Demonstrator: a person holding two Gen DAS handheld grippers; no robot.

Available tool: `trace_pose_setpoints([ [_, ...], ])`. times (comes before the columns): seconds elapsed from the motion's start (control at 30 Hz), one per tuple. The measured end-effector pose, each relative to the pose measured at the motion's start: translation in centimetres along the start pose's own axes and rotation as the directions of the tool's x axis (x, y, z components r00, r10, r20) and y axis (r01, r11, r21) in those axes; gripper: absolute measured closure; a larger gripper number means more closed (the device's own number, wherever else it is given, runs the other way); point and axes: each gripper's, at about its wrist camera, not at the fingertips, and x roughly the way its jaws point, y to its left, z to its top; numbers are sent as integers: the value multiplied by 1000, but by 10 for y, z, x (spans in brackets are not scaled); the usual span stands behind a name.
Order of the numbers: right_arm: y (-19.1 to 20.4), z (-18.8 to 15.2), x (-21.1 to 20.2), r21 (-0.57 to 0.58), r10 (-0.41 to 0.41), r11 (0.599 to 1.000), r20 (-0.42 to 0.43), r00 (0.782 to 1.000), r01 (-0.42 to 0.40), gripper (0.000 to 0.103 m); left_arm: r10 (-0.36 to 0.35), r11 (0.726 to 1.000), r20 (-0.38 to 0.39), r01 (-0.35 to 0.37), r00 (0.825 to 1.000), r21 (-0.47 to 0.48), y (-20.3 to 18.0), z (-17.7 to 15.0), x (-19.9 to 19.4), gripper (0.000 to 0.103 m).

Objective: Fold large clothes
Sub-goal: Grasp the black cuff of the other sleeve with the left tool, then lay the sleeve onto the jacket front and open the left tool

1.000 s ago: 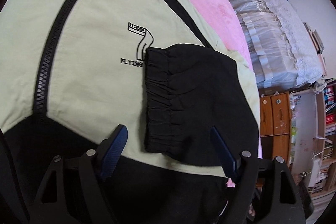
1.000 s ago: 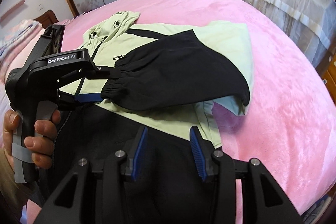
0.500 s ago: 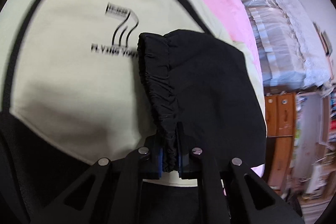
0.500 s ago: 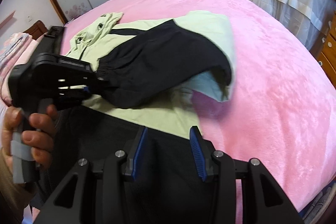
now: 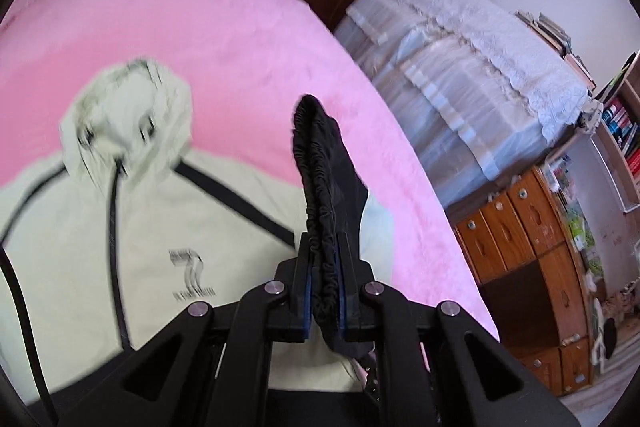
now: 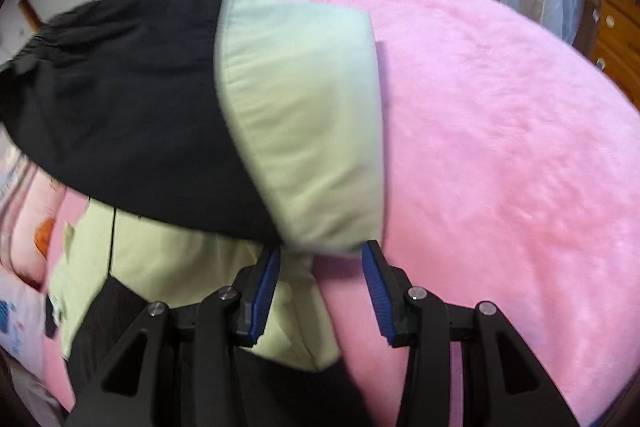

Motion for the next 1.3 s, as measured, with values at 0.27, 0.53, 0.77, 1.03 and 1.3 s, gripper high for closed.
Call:
trace_pose_setpoints([
  [0.27, 22, 15, 27, -58, -60, 997, -1, 998, 59, 65, 101, 994, 145, -94, 984, -55, 47, 34, -62, 96],
  [0.53, 77, 12, 29, -315, -185, 927, 83, 979, 202, 95, 280, 946, 89, -260, 956, -194, 164, -6, -50, 96],
  [0.77, 95, -4, 44, -441, -309, 841, 88, 947, 315, 85, 353, 869, -118, -372, 928, -328, 260, -76, 7, 96],
  [1.03, 100, -21, 11, -486, -197, 857, -3, 980, 171, 55, 205, 886, -147, -248, 968, -391, 297, -89, 18, 58],
  [1.3, 97, 9, -28, -407, -26, 914, -52, 998, 3, 52, 256, 915, -154, -290, 954, -279, 299, -60, 26, 39],
])
